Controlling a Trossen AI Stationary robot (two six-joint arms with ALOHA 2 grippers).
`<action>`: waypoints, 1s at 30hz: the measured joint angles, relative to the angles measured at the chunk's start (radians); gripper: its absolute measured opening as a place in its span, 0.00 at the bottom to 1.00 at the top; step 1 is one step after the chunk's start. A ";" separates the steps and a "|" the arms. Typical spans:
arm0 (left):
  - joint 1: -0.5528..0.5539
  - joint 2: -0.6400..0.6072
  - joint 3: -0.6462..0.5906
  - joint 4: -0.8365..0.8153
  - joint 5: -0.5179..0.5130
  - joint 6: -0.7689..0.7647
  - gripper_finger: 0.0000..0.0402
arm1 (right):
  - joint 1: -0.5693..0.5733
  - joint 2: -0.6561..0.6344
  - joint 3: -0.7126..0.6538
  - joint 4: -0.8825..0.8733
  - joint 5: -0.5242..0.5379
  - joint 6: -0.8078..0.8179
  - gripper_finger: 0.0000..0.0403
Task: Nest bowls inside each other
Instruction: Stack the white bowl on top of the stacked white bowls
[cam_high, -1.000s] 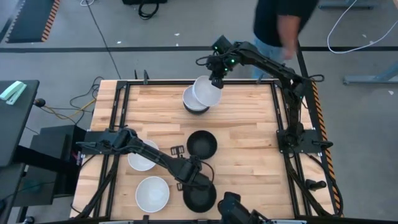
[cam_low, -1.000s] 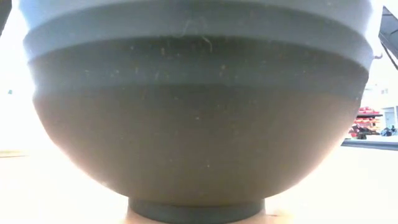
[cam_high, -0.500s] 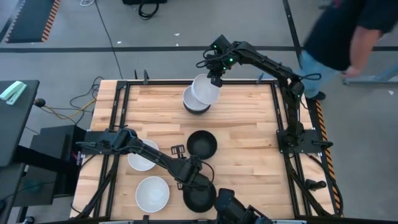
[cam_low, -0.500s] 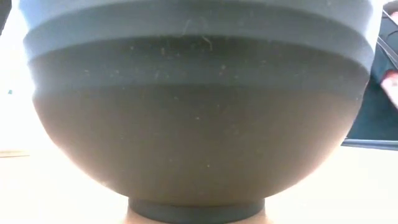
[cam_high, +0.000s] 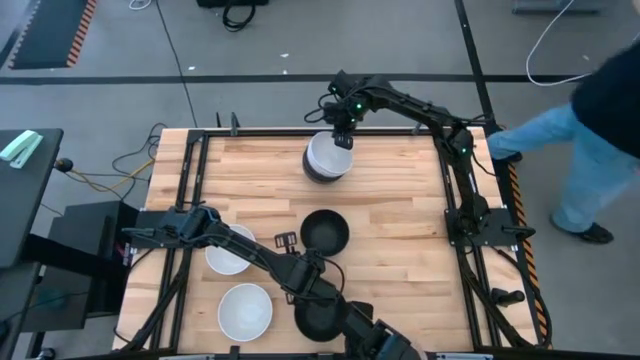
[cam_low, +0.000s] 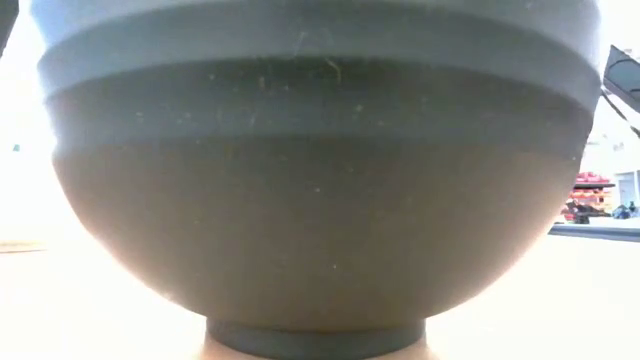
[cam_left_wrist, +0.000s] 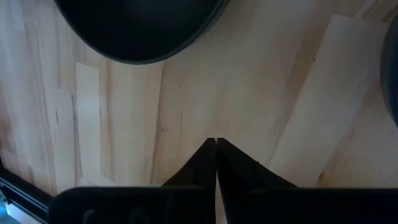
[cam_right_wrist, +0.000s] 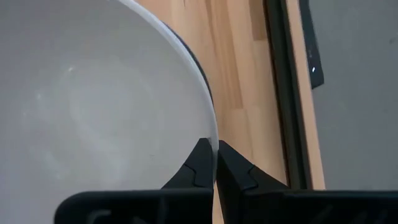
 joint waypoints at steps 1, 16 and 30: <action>0.001 0.000 0.000 0.000 -0.005 0.000 0.06 | 0.001 -0.001 0.000 -0.007 0.002 -0.003 0.01; 0.005 0.000 0.000 0.000 -0.029 0.018 0.03 | 0.064 -0.017 -0.004 -0.011 0.022 -0.042 0.01; 0.005 0.000 0.000 0.000 -0.033 0.014 0.04 | 0.073 -0.018 -0.006 -0.004 0.029 -0.059 0.09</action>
